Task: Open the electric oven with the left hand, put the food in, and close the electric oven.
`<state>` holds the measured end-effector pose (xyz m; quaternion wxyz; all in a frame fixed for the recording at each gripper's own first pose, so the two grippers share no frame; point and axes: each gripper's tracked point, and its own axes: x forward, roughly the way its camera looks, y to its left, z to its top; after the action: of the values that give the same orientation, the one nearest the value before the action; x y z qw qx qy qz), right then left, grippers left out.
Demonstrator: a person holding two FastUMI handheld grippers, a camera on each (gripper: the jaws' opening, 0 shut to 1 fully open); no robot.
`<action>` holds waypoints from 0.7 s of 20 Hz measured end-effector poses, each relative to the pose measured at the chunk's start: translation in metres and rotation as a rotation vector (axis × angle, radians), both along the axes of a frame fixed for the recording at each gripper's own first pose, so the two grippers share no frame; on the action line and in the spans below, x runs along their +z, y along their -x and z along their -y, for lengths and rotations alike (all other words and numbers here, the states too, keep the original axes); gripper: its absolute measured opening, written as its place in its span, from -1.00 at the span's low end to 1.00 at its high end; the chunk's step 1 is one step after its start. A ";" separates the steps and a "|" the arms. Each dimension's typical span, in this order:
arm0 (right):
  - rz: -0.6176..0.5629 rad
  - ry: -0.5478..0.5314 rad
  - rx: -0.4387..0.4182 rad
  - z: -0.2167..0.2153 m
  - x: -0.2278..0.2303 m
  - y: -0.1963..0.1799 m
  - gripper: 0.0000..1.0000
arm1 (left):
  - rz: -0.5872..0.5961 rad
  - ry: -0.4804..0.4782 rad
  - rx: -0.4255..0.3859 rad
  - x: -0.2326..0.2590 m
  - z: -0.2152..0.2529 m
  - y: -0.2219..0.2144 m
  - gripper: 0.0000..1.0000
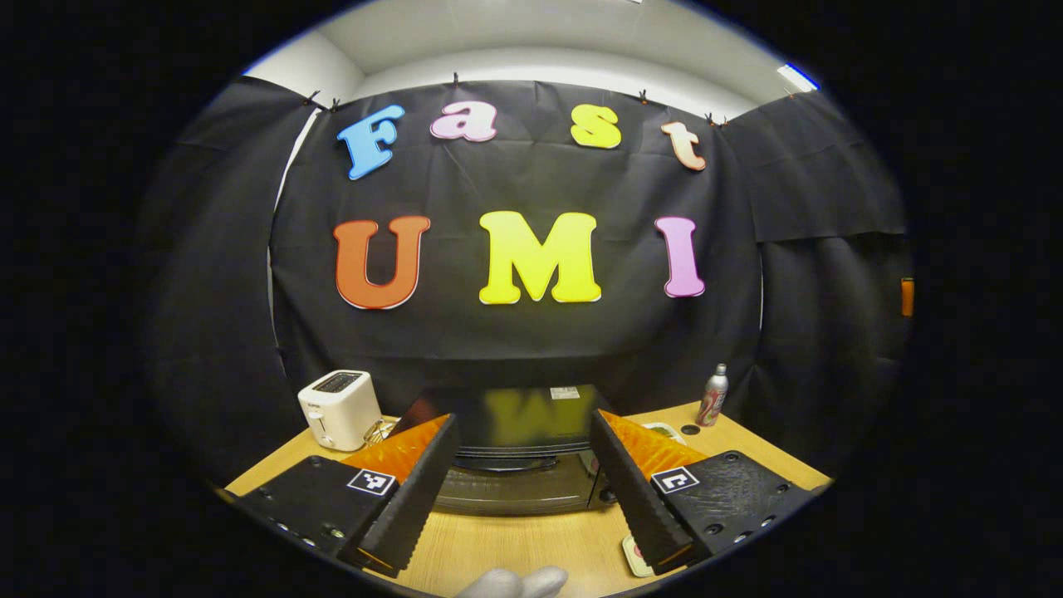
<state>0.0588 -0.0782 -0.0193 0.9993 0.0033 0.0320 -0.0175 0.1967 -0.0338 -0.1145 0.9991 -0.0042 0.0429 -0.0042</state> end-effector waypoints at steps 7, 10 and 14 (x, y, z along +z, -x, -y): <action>-0.049 0.008 -0.042 0.021 -0.013 -0.006 0.93 | -0.124 -0.012 0.006 -0.072 -0.008 -0.062 0.93; -0.063 0.008 -0.050 0.022 -0.019 -0.006 0.93 | -0.154 -0.015 0.023 -0.086 -0.012 -0.070 0.94; -0.071 0.009 -0.047 0.020 -0.020 -0.006 0.93 | -0.173 -0.043 0.034 -0.096 -0.016 -0.074 0.94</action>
<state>0.0652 -0.0982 -0.0396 0.9969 -0.0012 0.0670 -0.0414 0.2708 -0.0176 -0.2104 0.9914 0.0164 0.1289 0.0138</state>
